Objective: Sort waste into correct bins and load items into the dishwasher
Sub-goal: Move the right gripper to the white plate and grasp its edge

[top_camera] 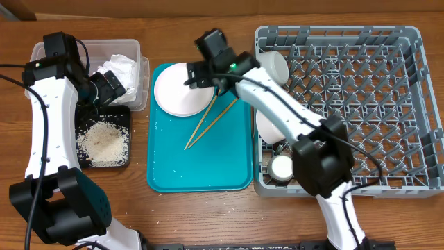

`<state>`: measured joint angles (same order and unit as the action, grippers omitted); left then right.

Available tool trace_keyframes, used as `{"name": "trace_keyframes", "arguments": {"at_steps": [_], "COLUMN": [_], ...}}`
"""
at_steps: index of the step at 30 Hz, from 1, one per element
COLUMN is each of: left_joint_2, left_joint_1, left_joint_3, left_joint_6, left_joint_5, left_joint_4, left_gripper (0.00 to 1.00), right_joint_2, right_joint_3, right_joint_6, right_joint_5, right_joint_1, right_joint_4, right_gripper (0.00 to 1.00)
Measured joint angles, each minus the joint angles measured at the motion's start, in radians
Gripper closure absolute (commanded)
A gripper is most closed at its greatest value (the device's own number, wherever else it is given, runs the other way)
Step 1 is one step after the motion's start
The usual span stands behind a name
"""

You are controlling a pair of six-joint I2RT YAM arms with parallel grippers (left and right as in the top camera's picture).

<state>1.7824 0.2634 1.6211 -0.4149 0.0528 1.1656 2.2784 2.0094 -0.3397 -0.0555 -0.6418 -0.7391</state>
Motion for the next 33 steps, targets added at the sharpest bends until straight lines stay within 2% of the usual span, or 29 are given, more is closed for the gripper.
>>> {"name": "trace_keyframes", "arguments": {"at_steps": [2, 3, 5, 13, 19, 28, 33], "left_joint_2": [0.000, 0.000, 0.000, 0.000, 0.000, 0.000, 0.000], "left_joint_1": [0.000, 0.000, 0.000, 0.000, 0.000, 0.000, 0.000], "left_joint_3": [0.000, 0.000, 0.000, 0.000, 0.000, 0.000, 0.000], "left_joint_6": [0.000, 0.000, 0.000, 0.000, 0.000, 0.000, 0.000], "left_joint_5": [0.000, 0.000, 0.000, 0.000, 0.000, 0.000, 0.000], "left_joint_4": [0.000, 0.000, 0.000, 0.000, 0.000, 0.000, 0.000], "left_gripper": [0.00, 0.00, 0.00, 0.00, 0.00, 0.00, 0.00], "right_joint_2": [0.032, 0.051, 0.082, 0.161, 0.161, 0.161, 0.161], "right_joint_3": [0.000, 0.000, 0.000, 0.000, 0.011, 0.027, 0.027], "right_joint_6": [0.039, 0.061, 0.085, 0.109, 0.116, 0.111, 0.081], "right_joint_5": [-0.005, -0.007, -0.012, -0.052, -0.065, -0.088, -0.093], "right_joint_1": [-0.021, -0.031, -0.047, -0.045, -0.045, -0.021, 0.035], "right_joint_4": [0.017, 0.018, 0.023, 0.041, 0.032, 0.064, 0.083], "right_gripper": [0.29, 0.44, 0.50, 0.49, 0.40, 0.41, 0.49]}}
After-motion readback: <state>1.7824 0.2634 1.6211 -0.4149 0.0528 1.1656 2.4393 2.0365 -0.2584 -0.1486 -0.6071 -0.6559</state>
